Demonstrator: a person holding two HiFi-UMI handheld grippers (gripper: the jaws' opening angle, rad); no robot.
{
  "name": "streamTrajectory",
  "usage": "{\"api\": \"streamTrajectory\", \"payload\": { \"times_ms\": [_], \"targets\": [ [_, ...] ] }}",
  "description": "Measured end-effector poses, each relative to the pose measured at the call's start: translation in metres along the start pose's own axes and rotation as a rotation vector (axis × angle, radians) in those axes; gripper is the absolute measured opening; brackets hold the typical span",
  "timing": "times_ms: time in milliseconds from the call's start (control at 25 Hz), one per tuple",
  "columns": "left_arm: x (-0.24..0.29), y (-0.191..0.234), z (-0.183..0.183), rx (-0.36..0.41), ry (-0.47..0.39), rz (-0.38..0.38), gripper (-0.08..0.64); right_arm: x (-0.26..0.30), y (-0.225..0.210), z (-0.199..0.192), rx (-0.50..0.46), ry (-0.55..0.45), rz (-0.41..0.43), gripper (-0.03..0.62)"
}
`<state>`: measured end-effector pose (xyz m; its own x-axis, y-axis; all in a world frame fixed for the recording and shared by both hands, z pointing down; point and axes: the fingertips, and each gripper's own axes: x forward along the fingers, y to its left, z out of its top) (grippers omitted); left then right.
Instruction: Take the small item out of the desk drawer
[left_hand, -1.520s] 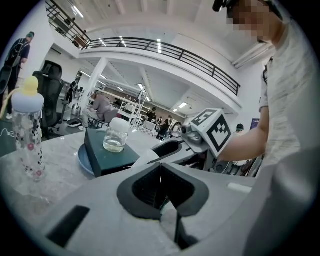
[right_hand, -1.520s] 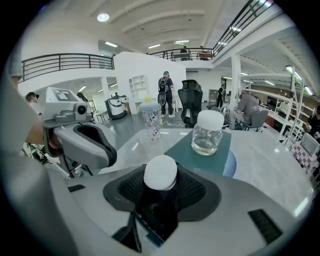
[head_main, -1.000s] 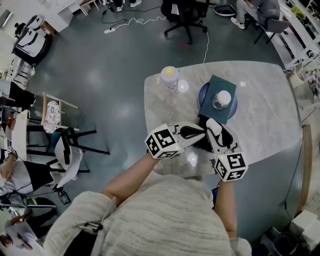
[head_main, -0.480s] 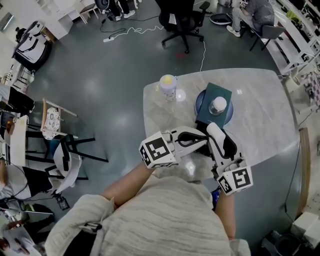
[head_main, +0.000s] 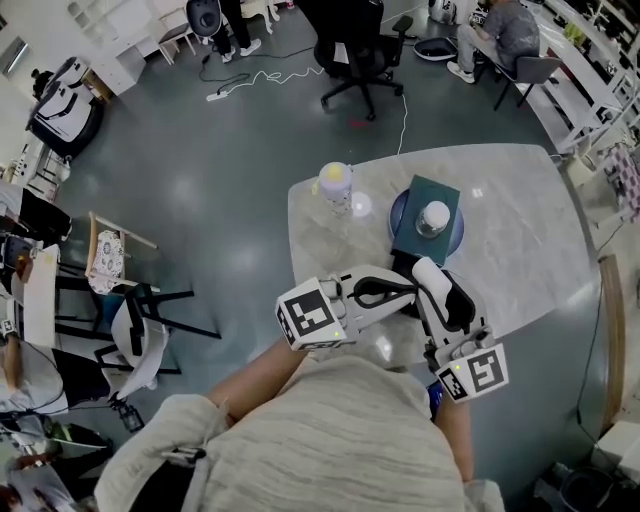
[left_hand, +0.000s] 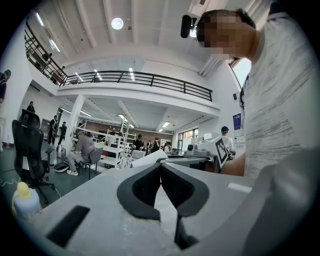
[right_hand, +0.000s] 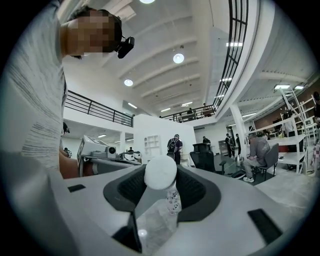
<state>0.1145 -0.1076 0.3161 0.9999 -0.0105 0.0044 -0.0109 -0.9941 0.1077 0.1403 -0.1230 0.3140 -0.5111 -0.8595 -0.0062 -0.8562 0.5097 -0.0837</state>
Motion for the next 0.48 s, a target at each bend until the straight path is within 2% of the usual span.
{"api": "streamTrajectory", "payload": {
  "times_ms": [480],
  "targets": [
    [-0.006, -0.012, 0.011, 0.008, -0.031, -0.016, 0.015, -0.008, 0.011, 0.012, -0.036, -0.043, 0.021, 0.178]
  ]
}}
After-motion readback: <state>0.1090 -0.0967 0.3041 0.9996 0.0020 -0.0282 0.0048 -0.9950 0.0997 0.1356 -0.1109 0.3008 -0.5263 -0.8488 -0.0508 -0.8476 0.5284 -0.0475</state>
